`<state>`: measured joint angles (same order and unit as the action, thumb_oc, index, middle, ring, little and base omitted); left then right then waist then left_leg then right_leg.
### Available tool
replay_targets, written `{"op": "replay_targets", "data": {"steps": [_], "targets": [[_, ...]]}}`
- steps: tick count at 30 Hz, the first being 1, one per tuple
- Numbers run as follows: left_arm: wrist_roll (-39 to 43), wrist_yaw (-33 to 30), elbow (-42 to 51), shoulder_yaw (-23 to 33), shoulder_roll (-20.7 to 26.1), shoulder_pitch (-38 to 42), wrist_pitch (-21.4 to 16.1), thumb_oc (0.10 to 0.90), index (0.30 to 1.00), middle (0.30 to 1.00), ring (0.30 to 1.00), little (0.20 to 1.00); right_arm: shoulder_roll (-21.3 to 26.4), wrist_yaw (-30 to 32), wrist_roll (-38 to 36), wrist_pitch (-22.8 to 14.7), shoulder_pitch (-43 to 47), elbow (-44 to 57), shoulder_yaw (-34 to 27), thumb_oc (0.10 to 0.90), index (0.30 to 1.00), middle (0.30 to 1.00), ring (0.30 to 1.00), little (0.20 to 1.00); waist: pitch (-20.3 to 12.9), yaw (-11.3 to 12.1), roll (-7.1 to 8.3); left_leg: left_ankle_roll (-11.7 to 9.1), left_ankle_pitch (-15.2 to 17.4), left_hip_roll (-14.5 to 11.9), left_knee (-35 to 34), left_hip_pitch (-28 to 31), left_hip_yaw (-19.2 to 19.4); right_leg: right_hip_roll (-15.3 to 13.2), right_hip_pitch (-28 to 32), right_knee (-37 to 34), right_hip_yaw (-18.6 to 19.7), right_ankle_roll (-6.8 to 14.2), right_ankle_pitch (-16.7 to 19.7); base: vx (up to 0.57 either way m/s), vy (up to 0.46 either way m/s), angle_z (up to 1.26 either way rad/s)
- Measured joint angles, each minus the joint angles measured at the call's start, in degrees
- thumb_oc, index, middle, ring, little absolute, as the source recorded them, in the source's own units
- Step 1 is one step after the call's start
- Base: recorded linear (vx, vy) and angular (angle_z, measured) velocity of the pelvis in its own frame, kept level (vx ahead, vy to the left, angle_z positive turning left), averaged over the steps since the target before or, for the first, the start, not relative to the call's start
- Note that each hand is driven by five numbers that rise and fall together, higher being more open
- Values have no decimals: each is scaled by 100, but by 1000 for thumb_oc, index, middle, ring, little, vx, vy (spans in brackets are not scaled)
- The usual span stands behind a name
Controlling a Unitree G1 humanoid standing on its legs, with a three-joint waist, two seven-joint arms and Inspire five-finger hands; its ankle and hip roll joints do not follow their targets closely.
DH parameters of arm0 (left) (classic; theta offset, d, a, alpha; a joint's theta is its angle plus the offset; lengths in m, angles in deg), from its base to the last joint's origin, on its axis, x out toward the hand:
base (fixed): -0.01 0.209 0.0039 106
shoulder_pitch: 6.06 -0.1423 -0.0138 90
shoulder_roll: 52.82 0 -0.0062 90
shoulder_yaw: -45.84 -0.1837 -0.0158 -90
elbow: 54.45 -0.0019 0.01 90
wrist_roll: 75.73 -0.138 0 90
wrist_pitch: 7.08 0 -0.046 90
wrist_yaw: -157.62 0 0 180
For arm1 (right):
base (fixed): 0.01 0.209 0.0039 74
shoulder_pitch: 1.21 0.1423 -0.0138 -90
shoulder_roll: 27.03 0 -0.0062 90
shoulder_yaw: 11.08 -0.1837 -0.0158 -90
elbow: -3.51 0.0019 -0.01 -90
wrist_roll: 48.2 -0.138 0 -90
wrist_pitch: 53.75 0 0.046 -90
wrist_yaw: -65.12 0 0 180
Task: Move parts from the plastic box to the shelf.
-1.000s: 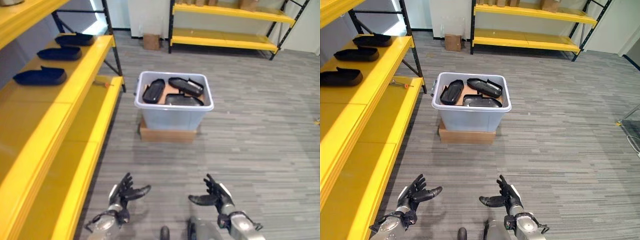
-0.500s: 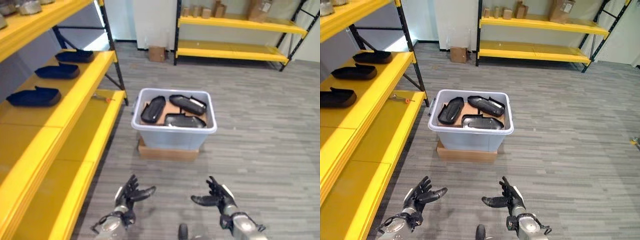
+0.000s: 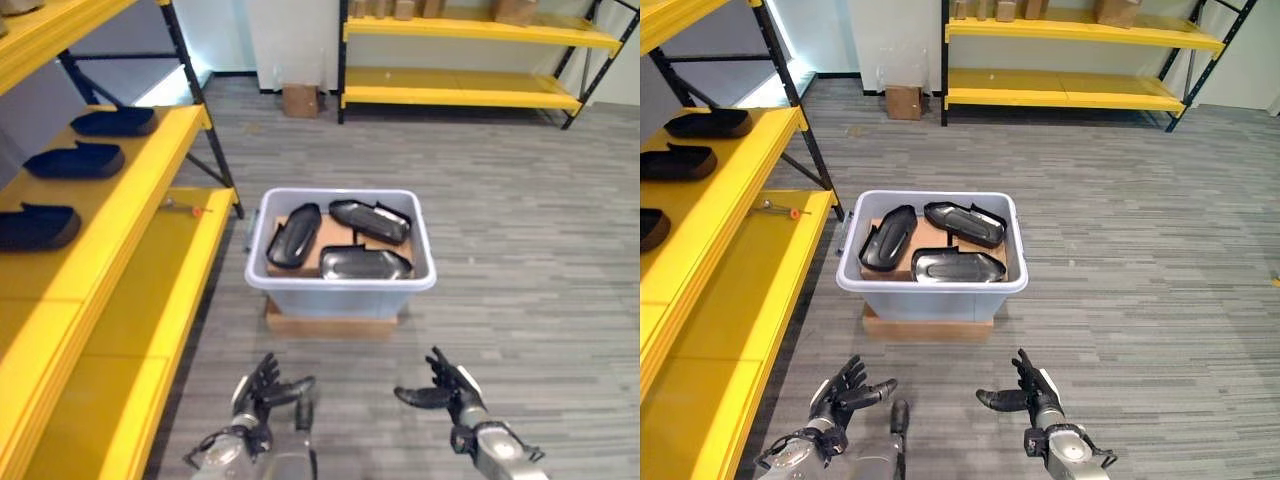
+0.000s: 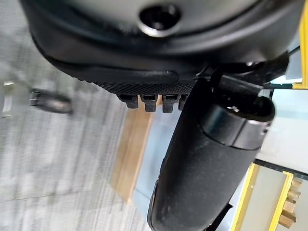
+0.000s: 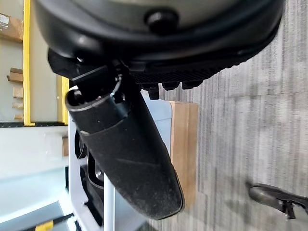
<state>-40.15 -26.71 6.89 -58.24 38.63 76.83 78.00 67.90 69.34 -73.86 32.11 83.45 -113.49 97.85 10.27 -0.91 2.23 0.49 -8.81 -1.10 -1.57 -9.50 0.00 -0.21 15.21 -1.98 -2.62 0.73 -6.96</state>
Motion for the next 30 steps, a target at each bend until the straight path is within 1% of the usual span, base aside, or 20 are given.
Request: {"op": "replay_targets", "data": {"steps": [2,3,4,7,9,10,11,12,13,15,16,17,19,21,22,23,25,28,29,30], "targets": [[1,8,74,16,86,10,-22,900,1000,1000,1000,1000,-76,-12,18,-23,-53,50,-8,900,1000,1000,1000,1000,-46,-18,101,167,-186,145,-11,173,52,-140,-47,264,-22,138,-161,236,189,-37],[1,4,137,21,171,66,-21,900,1000,1000,1000,1000,-142,-19,18,-16,-84,89,-8,900,1000,1000,1000,1000,-109,-23,228,235,-98,283,-2,166,143,-306,-63,295,-58,152,-171,226,199,-25],[0,5,153,27,208,138,-18,900,1000,1000,1000,1000,-166,-28,18,-16,-83,100,-9,900,1000,1000,1000,1000,-127,-15,270,303,-75,361,0,173,194,-396,-71,346,-90,183,-183,131,134,-11],[2,0,174,63,244,344,-25,900,1000,1000,1000,1000,-241,-79,22,18,-83,113,-6,900,1000,1000,1000,1000,-124,-9,257,557,102,520,3,316,231,-623,-212,724,-107,281,-242,128,141,-7],[2,-1,175,81,275,427,-27,900,1000,1000,1000,1000,-266,-130,27,28,-83,147,56,900,1000,1000,1000,1000,-122,64,203,607,201,550,17,429,286,-672,-392,1096,-65,388,-314,108,174,-14],[1,-5,174,79,290,473,-29,900,1000,1000,1000,1000,-289,-139,38,28,-76,154,71,900,1000,1000,1000,1000,-119,81,188,695,290,564,26,461,299,-671,-602,1410,-58,410,-253,104,216,-8],[0,-3,167,40,304,501,-26,900,1000,1000,1000,1000,-286,-147,70,39,-64,154,76,900,1000,1000,1000,1000,-91,89,87,755,334,552,41,507,300,-644,-1299,2840,22,550,-190,133,253,2],[-3,0,169,-9,351,493,-23,900,1000,1000,1000,1000,-285,-151,76,39,-16,176,77,900,1000,1000,1000,1000,-59,63,35,753,334,546,40,549,271,-655,-1708,3679,54,692,4,89,153,20],[-5,1,165,-58,391,468,-18,900,1000,1000,1000,1000,-289,-158,77,40,-53,192,78,900,1000,1000,1000,1000,-55,11,22,693,294,555,41,604,243,-699,-1935,4130,78,786,-71,134,141,26],[-32,-9,185,-85,429,326,-19,900,1000,1000,1000,1000,-296,-182,83,48,-92,194,85,900,1000,1000,1000,1000,-42,-36,24,764,421,620,100,756,240,-814,-2324,4552,59,643,-228,135,68,15],[-40,1,185,-97,431,259,-11,900,1000,1000,1000,1000,-283,-182,83,48,-90,193,91,900,1000,1000,1000,1000,-34,-38,-8,779,580,626,105,812,245,-863,-2444,4431,-11,596,-266,177,8,-8],[-39,-1,189,-96,426,134,-7,900,1000,1000,1000,1000,-280,-182,82,43,-73,209,89,900,1000,1000,1000,1000,-14,-39,-96,772,641,620,110,880,269,-1016,-2570,3790,-240,529,-296,130,-13,-15],[-37,0,188,-96,424,125,-7,900,1000,1000,1000,1000,-273,-182,82,46,-74,213,90,900,1000,1000,1000,1000,5,-38,-150,742,637,628,119,854,292,-1210,-2566,2563,-356,470,-192,91,-56,-8],[-35,-1,186,-96,426,127,-7,900,1000,1000,1000,1000,-278,-185,82,78,-101,193,114,900,1000,1000,1000,1000,12,-41,-155,716,653,609,121,882,265,-1343,-2595,1892,-315,527,129,72,-103,6],[-34,1,179,-95,431,134,-10,900,1000,1000,1000,1000,-275,-188,83,90,-101,190,130,900,1000,1000,1000,1000,15,-53,-133,706,646,603,130,903,267,-1377,-2474,1331,-157,640,465,63,-129,6],[-33,0,178,-92,430,140,-11,900,1000,1000,1000,1000,-277,-188,83,90,-94,190,131,900,1000,1000,1000,1000,18,-47,-113,699,646,608,125,917,265,-1416,-2447,1128,-97,661,613,41,-89,5],[-33,2,165,-108,416,135,-13,900,1000,1000,1000,1000,-277,-179,84,89,-79,194,126,900,1000,1000,1000,1000,12,-53,-60,628,689,617,112,1014,237,-1603,-2188,389,-42,715,1248,72,-160,5],[-34,1,168,-75,410,109,-29,900,1000,1000,1000,1000,-317,-186,88,106,-120,176,128,900,1000,1000,1000,1000,-29,-10,147,382,791,574,88,1182,117,-1619,-1564,-53,-165,753,1671,138,-260,16],[-35,6,184,-2,447,17,-40,900,1000,1000,1000,1000,-415,-186,88,105,-123,175,133,900,1000,1000,1000,1000,-140,51,340,257,812,578,28,1208,142,-1591,-1349,-261,-390,761,1717,61,-215,-29],[-34,5,196,67,460,-41,-45,900,1000,1000,1000,1000,-461,-190,88,100,-65,181,130,900,1000,1000,1000,1000,-176,133,445,156,831,540,24,1193,229,-1577,-1375,-308,-486,885,1548,61,-216,-24]]}}
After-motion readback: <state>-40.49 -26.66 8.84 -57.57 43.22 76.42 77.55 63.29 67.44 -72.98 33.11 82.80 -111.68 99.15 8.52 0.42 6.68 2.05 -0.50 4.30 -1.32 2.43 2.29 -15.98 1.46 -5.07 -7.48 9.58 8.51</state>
